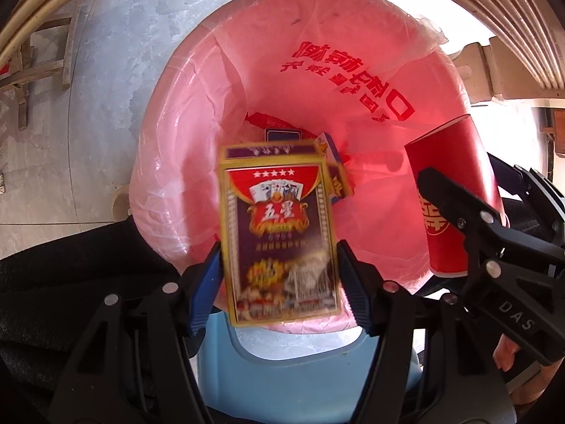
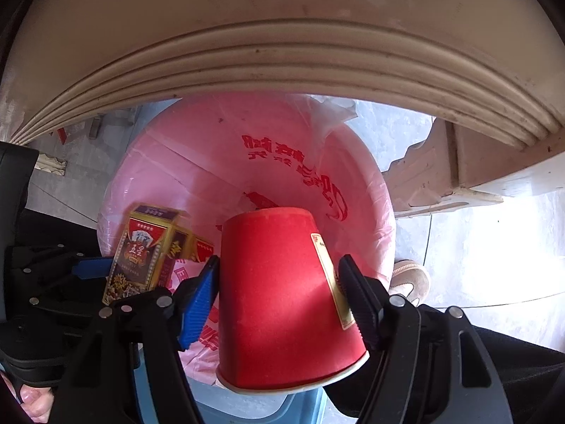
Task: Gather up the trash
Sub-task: 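Open both tools to drop the card box and cup into the bin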
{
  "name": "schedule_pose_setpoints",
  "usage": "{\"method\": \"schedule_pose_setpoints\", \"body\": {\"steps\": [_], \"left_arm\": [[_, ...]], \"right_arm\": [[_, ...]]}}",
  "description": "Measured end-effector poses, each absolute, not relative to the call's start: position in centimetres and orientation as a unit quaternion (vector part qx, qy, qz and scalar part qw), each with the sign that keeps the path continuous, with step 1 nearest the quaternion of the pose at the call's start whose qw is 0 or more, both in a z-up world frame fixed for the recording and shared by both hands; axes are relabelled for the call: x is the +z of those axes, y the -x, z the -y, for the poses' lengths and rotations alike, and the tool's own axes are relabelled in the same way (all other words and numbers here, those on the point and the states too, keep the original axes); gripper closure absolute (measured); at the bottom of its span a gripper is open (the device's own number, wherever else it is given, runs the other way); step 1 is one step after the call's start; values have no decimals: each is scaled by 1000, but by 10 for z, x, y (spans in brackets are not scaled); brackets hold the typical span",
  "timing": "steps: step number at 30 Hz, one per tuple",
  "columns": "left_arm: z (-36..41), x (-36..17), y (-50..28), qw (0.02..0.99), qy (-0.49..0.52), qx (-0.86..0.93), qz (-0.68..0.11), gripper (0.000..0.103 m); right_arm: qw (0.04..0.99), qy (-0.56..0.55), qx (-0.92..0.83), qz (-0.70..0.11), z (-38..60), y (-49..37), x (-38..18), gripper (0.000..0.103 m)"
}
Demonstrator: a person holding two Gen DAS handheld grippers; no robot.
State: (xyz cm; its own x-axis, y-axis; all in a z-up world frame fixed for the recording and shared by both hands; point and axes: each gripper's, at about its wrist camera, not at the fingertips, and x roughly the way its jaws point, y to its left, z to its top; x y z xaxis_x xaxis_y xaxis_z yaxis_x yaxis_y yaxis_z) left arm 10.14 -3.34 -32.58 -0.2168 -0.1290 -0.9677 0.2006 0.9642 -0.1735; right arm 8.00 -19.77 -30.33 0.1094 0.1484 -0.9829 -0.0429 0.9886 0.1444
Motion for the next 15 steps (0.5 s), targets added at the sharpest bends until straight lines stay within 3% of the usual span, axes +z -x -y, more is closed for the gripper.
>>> {"method": "schedule_pose_setpoints", "body": {"steps": [3,6,15], "left_arm": [[33,-325,-102,626,-26,-132,-768,31],[33,-326,-102,625,-28,-133,-768,27],[32,-325,-102,628,-28,-130,-767,26]], "right_arm": [[742,-40,62,-666,198,-81,-305,35],[742,-40,54,-667,199,-82,-307,26],[743,-39,53,-666,201,-82,-308,26]]}}
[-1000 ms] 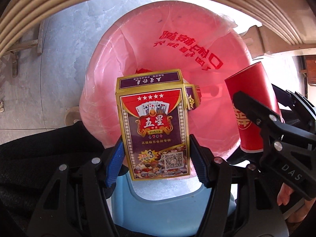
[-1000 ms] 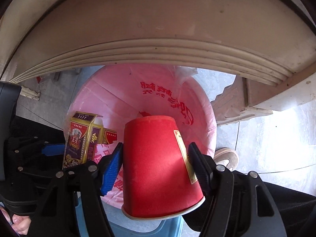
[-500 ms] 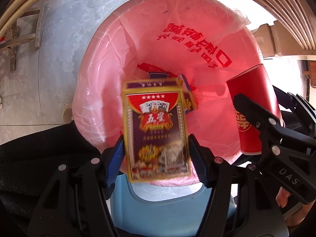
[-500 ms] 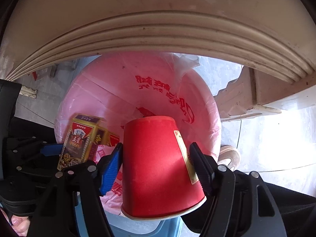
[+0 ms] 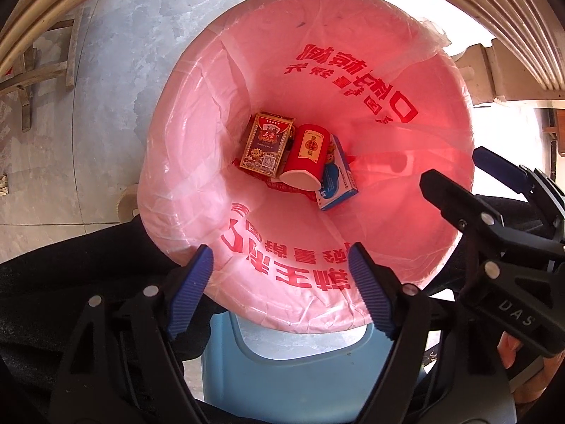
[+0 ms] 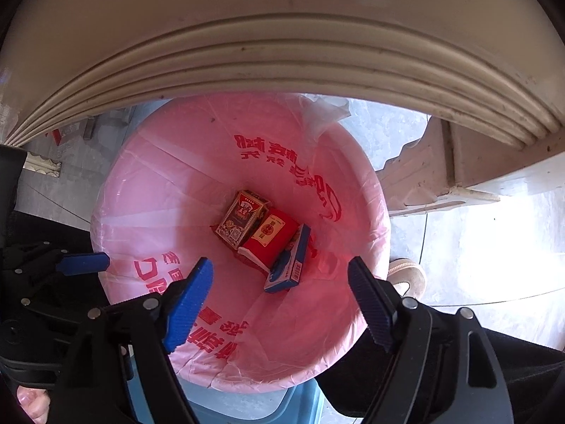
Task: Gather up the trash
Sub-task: 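Open both tools to drop the card box and cup into the bin, then raise both tools back over the table toward the remaining items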
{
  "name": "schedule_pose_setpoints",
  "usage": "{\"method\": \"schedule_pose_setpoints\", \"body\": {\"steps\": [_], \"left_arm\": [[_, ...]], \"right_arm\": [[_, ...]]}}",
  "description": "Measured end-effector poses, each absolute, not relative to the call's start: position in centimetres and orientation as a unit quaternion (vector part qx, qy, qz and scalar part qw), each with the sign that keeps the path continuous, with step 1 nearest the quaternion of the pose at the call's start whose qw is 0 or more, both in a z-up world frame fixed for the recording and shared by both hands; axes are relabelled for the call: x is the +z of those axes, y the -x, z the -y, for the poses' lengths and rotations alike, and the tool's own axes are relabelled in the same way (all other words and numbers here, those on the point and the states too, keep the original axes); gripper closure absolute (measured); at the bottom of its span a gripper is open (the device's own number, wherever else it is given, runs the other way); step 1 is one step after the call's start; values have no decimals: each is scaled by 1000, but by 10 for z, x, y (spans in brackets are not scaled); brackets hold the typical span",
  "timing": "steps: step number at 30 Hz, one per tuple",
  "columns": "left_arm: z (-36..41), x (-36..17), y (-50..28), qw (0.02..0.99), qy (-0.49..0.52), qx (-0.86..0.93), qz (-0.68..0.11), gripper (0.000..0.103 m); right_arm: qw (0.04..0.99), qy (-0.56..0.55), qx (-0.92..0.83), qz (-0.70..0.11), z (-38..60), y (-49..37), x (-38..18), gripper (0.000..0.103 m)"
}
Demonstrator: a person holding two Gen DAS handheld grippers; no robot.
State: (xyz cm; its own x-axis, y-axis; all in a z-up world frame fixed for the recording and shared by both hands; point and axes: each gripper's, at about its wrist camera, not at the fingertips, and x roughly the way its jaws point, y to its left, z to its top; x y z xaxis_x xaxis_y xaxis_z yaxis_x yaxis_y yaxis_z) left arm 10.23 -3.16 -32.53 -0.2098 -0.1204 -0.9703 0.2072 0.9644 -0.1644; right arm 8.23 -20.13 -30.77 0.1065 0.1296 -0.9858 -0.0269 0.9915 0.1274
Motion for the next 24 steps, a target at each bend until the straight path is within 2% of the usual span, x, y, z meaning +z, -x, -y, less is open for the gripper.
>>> {"method": "schedule_pose_setpoints", "body": {"steps": [19,24], "left_arm": [[36,-314,-96,641,-45,-134,-754,26],[34,-289,-84,664,-62,-130,-734,26]], "right_arm": [[753,-22,47,-656,198,-75,-298,26],[766,-48,65,-638,201,-57,-270,26]]}}
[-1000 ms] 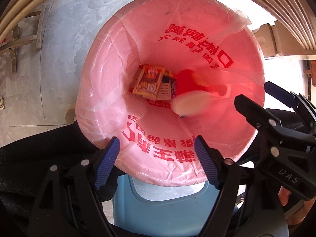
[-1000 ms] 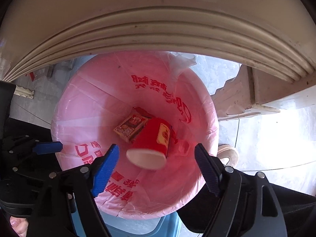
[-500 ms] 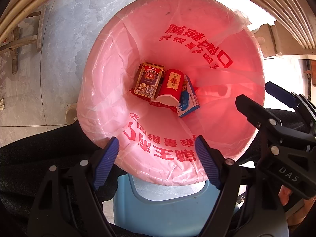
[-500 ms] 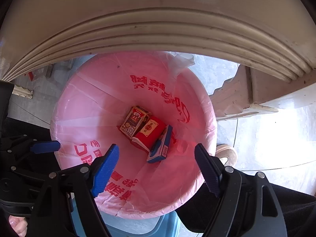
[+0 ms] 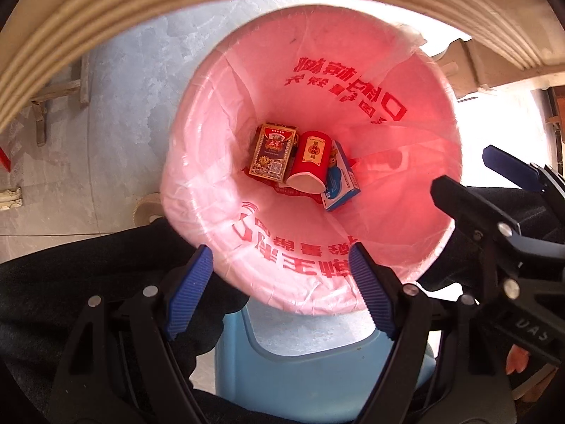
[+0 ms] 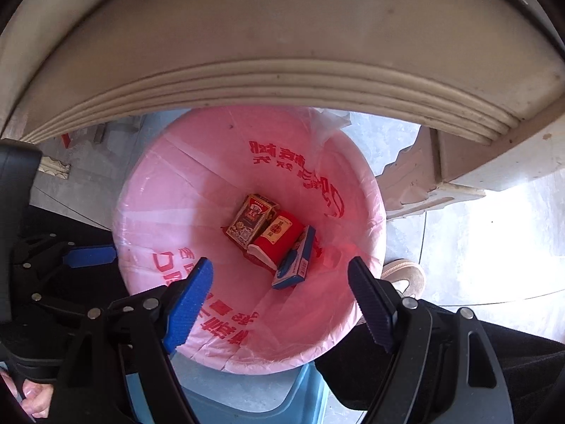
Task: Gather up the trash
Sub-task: 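Raise both tools back over the table toward the remaining items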
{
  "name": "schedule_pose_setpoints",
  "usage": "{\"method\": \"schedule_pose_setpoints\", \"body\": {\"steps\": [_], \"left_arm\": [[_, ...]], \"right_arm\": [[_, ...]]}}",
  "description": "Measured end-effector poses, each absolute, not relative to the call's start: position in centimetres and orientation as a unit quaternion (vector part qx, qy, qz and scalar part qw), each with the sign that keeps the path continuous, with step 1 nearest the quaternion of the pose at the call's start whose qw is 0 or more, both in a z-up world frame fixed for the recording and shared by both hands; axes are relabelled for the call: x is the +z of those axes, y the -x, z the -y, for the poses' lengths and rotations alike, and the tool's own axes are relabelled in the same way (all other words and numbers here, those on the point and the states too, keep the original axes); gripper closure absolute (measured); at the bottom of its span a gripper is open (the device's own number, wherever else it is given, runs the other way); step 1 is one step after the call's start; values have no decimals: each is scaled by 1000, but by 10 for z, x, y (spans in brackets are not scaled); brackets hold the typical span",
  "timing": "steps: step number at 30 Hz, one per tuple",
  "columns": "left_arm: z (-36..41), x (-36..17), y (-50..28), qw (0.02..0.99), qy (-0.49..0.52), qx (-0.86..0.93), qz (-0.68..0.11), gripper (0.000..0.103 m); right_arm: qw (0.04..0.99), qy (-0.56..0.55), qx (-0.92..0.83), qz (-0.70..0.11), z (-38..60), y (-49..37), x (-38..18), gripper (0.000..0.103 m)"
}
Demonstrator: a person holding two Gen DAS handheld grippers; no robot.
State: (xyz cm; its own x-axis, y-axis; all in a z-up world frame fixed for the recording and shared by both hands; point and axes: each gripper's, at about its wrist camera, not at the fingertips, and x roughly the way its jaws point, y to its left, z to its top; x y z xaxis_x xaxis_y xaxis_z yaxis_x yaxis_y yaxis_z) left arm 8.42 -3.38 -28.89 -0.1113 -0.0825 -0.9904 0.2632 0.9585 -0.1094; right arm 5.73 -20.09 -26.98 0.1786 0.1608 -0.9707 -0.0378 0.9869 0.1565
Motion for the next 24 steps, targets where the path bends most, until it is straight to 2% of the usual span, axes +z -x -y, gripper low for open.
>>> {"method": "schedule_pose_setpoints", "body": {"steps": [7,9,10,12,14,19,24], "left_arm": [[9,-188,-59,724,-64,-145,-671,25],[-2,-154,-58,736,-56,-148,-658,25],[-8,-136,-61,743,-57,-144,-651,25],[-19,-103,-69,755,-61,-129,-640,24],[-28,-69,-79,769,-61,-122,-625,21],[-39,7,-108,801,-83,-96,-585,20],[-35,53,-127,818,-96,-94,-560,20]], "right_arm": [[811,-81,93,-571,217,-22,-175,26],[828,-84,104,-545,225,-17,-137,21],[837,-83,107,-530,228,-16,-117,16],[853,-77,106,-506,235,-18,-78,13],[864,-71,115,-485,239,-25,-42,13],[886,-63,135,-440,245,-50,35,13],[903,-42,134,-405,249,-71,92,12]]}}
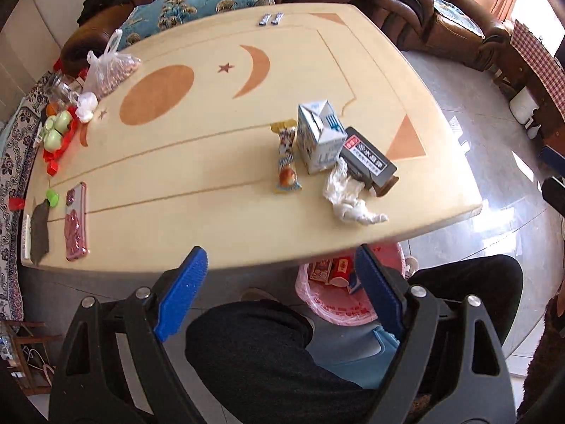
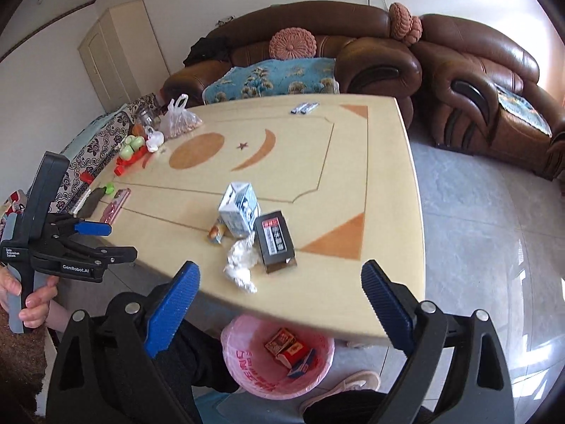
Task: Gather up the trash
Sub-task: 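Raise both tools back over the table toward the remaining items, then grasp the yellow snack wrapper with the left tool while the right tool grasps the black box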
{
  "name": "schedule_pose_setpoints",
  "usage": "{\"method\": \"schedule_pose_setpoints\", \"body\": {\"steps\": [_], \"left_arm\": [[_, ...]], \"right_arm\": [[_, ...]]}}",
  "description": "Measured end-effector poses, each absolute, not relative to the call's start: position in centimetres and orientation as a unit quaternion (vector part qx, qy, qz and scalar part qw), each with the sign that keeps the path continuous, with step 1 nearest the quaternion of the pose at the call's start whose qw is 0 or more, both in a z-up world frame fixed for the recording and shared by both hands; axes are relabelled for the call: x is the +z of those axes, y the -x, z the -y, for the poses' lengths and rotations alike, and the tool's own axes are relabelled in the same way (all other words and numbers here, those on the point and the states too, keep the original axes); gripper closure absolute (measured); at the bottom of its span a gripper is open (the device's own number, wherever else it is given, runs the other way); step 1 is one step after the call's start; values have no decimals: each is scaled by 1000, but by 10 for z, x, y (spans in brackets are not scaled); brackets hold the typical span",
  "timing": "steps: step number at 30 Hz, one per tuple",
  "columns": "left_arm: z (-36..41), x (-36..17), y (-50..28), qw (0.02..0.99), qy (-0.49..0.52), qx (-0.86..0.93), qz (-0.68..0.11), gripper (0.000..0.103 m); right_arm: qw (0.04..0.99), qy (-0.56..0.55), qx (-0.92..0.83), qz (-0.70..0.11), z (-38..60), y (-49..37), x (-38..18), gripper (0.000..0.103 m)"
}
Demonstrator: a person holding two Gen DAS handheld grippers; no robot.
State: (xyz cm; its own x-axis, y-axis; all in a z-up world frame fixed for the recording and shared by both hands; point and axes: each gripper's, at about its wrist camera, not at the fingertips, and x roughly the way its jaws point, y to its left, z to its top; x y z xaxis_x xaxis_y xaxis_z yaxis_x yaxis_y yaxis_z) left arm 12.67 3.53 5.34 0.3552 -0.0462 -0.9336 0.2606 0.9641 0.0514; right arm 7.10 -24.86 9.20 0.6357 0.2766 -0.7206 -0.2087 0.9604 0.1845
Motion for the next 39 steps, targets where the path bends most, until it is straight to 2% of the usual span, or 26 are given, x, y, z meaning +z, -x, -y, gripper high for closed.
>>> {"method": "schedule_pose_setpoints", "body": {"steps": [5,9,39], "left_arm": [[-24,71,-143,822,-112,-101,-550,19],[-19,68,-155,818,-120,-103,-553,19],[-14,-35,-237,756,-118,-104,-635,19]], "right_arm": [[908,-39,138,-392,251,-90,115,12],[907,-30,137,-398,249,-106,113,12],[848,10,173,-501,205,-202,3,12]]}}
